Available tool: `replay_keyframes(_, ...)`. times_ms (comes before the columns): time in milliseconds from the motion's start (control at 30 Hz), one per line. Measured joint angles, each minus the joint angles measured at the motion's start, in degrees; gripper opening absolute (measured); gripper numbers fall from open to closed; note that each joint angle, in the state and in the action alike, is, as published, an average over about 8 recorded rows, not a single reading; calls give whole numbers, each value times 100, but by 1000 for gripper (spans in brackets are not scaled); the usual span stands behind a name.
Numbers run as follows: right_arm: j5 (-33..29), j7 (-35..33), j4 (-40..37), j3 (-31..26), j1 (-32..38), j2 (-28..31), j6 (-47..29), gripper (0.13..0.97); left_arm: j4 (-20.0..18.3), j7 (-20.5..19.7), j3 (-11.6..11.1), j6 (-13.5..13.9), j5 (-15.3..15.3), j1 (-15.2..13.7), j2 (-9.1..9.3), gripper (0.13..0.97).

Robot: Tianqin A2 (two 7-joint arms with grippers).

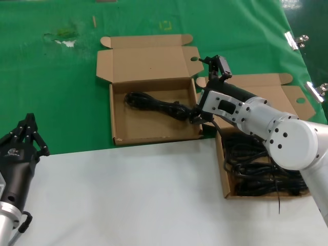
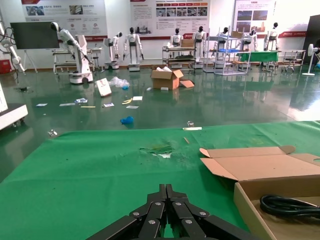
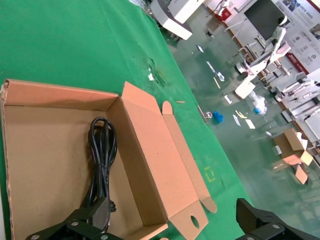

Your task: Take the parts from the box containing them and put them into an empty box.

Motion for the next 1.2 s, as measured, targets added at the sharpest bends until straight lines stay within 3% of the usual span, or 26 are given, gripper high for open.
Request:
replay_keyframes(300, 329, -19, 132, 93, -212, 12, 171, 939, 0, 0, 0, 0, 0, 0, 0, 184)
replay_keyframes(533, 799, -47, 318, 227, -514, 30, 414, 949, 0, 0, 0, 0, 0, 0, 0, 249)
replay_keyframes(833, 1457, -86, 579, 411, -934, 54, 756, 966, 0, 0, 0, 0, 0, 0, 0, 403)
replay_keyframes(1100, 2039, -120, 809, 575, -1305, 75, 1058, 966, 0, 2, 0, 0, -1, 0, 0, 617)
replay_keyframes(1200, 2261, -133, 897, 638, -1447, 84, 1173, 966, 0, 2, 0, 0, -1, 0, 0, 662)
